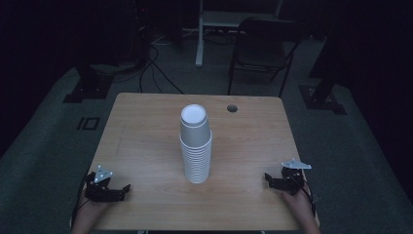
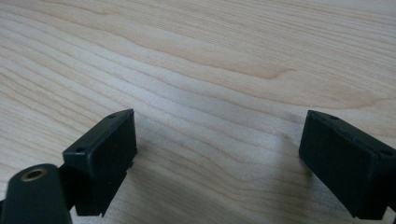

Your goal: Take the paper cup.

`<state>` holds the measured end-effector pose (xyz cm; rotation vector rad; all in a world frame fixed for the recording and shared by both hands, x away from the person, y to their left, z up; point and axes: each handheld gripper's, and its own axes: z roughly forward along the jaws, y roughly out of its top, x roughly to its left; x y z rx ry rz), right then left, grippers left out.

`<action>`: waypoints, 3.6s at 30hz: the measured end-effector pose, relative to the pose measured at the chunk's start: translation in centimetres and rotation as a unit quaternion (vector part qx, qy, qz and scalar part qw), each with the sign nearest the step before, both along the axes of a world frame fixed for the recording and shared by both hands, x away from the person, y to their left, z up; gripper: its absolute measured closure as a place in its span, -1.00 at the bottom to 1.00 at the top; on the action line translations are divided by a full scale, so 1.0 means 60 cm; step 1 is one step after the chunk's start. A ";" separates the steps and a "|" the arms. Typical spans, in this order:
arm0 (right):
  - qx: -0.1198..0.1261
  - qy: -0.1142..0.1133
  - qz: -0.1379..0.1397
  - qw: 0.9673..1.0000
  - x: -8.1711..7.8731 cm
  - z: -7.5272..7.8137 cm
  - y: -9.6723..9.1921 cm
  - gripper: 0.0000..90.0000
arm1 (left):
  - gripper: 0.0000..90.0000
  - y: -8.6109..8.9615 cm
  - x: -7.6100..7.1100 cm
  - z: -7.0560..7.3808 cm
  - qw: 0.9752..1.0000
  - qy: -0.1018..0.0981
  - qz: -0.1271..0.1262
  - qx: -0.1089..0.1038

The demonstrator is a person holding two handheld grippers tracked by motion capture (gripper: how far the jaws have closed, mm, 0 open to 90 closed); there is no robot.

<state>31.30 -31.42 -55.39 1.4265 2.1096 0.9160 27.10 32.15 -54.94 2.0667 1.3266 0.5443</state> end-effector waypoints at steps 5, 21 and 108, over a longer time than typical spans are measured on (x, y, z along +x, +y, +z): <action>0.000 0.000 0.000 1.000 0.000 0.000 0.000 -0.76 | -0.99 0.000 0.000 0.000 1.000 0.000 -0.002 0.000; 0.000 0.000 0.001 1.000 0.000 0.000 0.000 -0.76 | -1.00 0.001 -0.004 0.002 0.999 0.003 -0.042 -0.012; 0.001 0.000 0.003 1.000 0.000 0.000 0.000 -0.76 | -0.99 -0.260 0.060 0.265 0.929 -0.156 -0.312 -0.123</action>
